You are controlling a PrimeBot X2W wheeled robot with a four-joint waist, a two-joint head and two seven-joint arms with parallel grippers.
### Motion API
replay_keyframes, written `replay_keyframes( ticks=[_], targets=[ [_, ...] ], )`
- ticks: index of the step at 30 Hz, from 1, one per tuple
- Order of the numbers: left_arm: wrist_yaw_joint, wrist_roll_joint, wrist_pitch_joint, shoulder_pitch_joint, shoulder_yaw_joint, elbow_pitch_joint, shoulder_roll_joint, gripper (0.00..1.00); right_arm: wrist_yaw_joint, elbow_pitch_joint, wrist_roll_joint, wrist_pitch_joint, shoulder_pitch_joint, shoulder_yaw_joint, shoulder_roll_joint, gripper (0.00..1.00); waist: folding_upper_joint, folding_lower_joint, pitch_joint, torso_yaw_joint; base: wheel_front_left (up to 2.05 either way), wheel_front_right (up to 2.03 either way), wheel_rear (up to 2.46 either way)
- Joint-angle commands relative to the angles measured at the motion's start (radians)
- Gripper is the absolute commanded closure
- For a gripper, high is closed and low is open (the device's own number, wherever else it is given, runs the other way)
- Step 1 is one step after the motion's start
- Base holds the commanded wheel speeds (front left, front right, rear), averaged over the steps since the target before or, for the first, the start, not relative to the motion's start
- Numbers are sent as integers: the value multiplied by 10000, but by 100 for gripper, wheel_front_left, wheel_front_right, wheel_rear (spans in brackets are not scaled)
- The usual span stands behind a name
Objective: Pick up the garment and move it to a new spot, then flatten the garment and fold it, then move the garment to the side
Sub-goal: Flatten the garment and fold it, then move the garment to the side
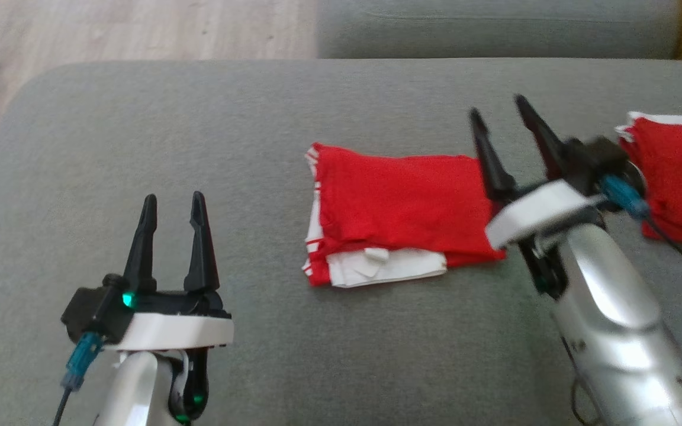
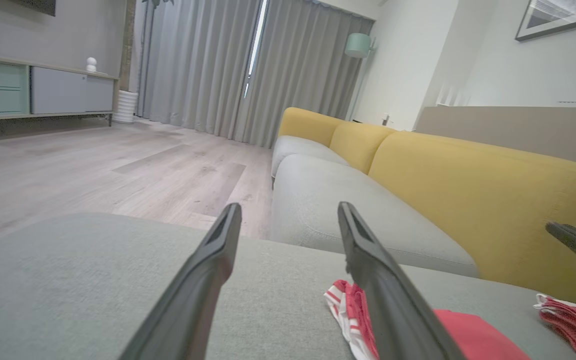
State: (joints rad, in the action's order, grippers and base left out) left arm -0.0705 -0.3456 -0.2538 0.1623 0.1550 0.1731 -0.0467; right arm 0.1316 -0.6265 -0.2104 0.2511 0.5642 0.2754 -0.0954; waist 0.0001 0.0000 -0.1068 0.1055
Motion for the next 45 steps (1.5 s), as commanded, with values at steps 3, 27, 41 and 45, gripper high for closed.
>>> replay_keyframes(
  ticks=[3, 27, 41, 45],
  targets=[
    [52, 78, -80, 334, -391, -320, -35, 0, -9, 1068, 658, 105, -693, -644, 123, 0, -1, 0, 116, -509, 0, 0, 0],
    [52, 222, -80, -281, -457, -257, -35, 0, -9, 3496, 942, 106, -3696, -2582, 450, 0, -1, 0, 265, -833, 0, 0, 0],
    [35, 273, -80, 118, -33, -460, -35, 0, -9, 2590, 1337, 40, -2920, -2429, 451, 0, -1, 0, -363, -13, 0, 0, 0],
    [64, 209, -80, 297, 176, -523, -35, 0, -9, 2031, 1342, -430, -2554, -2234, 451, 0, -1, 0, -725, 271, 0, 0, 0]
  ],
)
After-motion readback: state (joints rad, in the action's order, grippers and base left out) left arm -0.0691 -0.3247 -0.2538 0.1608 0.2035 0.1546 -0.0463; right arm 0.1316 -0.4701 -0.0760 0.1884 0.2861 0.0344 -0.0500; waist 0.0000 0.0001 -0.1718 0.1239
